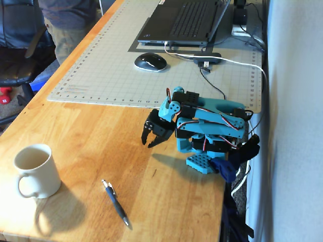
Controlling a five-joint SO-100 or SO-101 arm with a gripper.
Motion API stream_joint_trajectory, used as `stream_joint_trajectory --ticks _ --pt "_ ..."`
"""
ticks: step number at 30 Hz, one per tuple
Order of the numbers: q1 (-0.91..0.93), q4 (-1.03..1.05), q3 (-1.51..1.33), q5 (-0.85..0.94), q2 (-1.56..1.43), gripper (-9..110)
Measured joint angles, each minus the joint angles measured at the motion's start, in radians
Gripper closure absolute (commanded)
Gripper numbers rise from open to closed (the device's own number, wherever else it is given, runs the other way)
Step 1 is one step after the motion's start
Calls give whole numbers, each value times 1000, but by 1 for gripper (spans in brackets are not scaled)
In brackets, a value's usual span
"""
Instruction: Grasp a pen and put it in a mug.
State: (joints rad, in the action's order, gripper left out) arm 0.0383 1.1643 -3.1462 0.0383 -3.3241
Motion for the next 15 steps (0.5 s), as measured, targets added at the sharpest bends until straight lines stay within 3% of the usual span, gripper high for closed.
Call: stream_joint_trajectory --ticks 9,15 --pt "0 0 92 0 12 97" --pt "0 0 310 0 241 97"
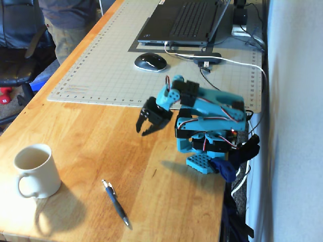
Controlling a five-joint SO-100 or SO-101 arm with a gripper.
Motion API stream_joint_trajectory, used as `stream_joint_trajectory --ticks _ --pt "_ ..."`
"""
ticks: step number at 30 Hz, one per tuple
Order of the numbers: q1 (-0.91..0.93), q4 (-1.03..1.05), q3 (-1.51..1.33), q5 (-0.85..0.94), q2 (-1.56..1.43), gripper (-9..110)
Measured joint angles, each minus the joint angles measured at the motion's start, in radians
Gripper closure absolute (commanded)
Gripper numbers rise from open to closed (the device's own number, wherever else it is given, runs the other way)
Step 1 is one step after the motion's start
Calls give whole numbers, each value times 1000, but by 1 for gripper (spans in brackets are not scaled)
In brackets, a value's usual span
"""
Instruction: Grasp a pen and put it in a mug.
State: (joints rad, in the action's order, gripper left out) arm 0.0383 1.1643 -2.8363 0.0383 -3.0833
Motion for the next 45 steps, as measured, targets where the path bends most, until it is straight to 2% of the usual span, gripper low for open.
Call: stream_joint_trajectory --ticks 8,23,33,38,45 --pt "0 26 311 0 353 97" --pt "0 379 885 0 703 97" --pt "0 445 983 -9 753 97" --pt "0 400 985 -218 793 97" --pt "-89 275 985 -704 928 97"
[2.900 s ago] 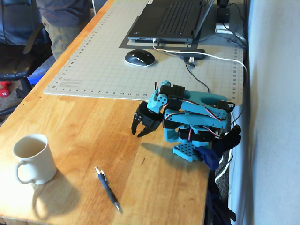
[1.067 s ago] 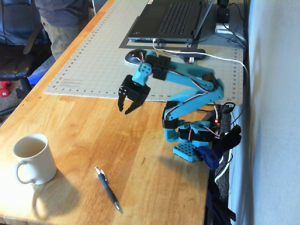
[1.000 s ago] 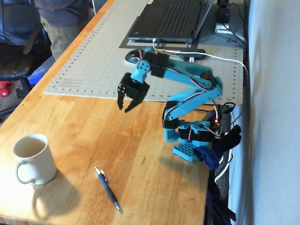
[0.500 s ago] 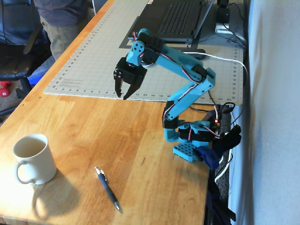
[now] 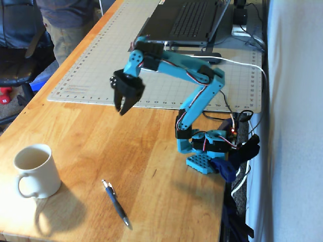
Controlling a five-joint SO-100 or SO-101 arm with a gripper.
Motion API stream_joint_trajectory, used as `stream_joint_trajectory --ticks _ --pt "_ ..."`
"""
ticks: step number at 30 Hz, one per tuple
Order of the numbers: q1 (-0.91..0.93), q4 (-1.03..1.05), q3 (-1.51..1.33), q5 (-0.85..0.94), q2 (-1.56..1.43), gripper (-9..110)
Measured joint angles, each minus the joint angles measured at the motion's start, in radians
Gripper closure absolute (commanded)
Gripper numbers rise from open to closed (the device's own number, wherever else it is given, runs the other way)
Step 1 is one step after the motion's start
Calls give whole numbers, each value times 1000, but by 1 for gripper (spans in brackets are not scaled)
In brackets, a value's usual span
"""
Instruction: Grasp a pen and put it in a mug.
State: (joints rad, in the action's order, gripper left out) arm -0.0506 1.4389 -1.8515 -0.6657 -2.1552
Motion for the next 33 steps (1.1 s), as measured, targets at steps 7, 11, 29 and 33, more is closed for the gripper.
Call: stream_joint_trajectory --ticks 7,11,29,33 --pt "-37 -74 0 -437 124 97" --pt "-80 -81 0 -535 147 96" --pt "-337 -282 32 259 439 96" --pt "-337 -290 32 512 479 96"
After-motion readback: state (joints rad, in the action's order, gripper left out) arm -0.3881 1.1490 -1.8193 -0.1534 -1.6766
